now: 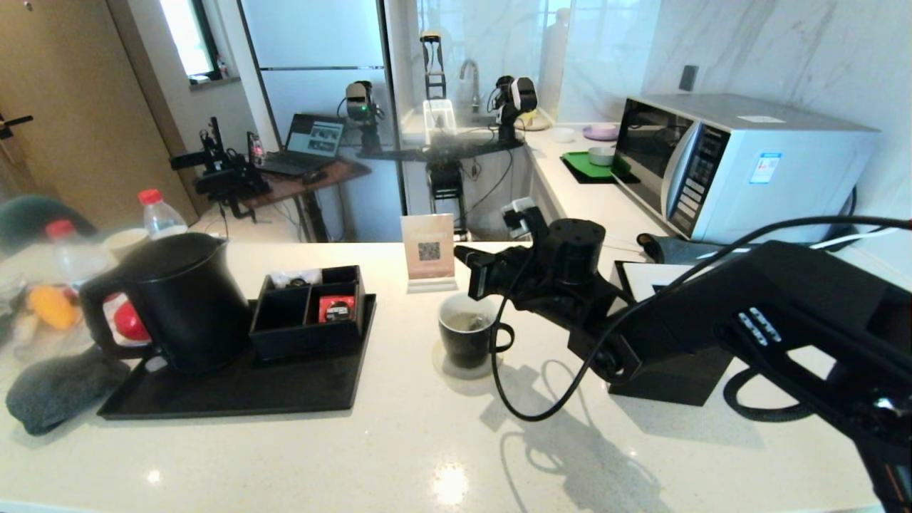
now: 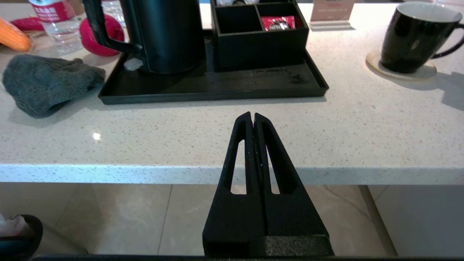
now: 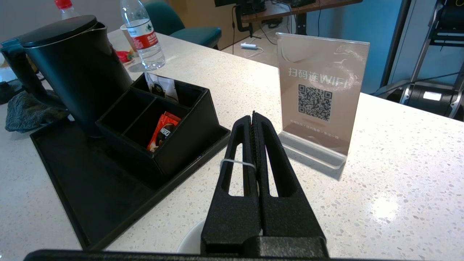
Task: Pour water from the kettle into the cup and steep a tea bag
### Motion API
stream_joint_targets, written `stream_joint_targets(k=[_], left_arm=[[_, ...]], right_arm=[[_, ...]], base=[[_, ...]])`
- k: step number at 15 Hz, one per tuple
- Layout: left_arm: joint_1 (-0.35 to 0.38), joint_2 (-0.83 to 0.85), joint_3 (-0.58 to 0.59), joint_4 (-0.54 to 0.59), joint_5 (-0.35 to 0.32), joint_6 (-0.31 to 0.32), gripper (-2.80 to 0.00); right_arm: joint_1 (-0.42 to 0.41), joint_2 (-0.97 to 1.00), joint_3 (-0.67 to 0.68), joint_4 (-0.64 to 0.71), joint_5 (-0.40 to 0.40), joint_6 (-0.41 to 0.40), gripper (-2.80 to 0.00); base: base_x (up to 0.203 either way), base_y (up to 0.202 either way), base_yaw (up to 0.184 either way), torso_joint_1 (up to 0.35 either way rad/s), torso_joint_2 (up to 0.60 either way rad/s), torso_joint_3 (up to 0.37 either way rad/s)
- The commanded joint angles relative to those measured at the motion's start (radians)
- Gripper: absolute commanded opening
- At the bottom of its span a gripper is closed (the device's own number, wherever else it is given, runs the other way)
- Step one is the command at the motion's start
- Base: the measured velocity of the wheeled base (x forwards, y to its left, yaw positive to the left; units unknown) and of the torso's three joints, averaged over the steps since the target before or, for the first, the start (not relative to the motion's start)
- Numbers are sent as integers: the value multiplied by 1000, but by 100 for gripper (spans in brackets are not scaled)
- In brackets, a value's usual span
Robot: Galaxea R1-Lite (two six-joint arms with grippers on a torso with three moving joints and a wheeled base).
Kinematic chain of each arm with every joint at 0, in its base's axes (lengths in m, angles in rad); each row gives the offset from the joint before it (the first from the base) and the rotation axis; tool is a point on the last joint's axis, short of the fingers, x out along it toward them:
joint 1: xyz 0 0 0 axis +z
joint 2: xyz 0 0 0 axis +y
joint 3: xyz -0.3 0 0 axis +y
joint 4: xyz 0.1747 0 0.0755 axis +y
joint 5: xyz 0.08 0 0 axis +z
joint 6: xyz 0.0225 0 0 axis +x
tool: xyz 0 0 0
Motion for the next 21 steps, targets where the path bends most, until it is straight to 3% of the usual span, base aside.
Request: stream_joint_targets(k=[1,14,21], left_arm=[[0,-14,1,-1,0,-1,-280],[0,-14,4,-2,1,4,-280],[0,-14,4,-2,0,5,-280]], right_arm=[[0,3,7,-7,2,1,-280],[-6,-174,-54,92,2,3,-280],[-4,-177,-103,146,2,0,-280]], base=[[0,0,0,0,0,0],[0,0,0,0,0,0],[0,0,0,0,0,0]])
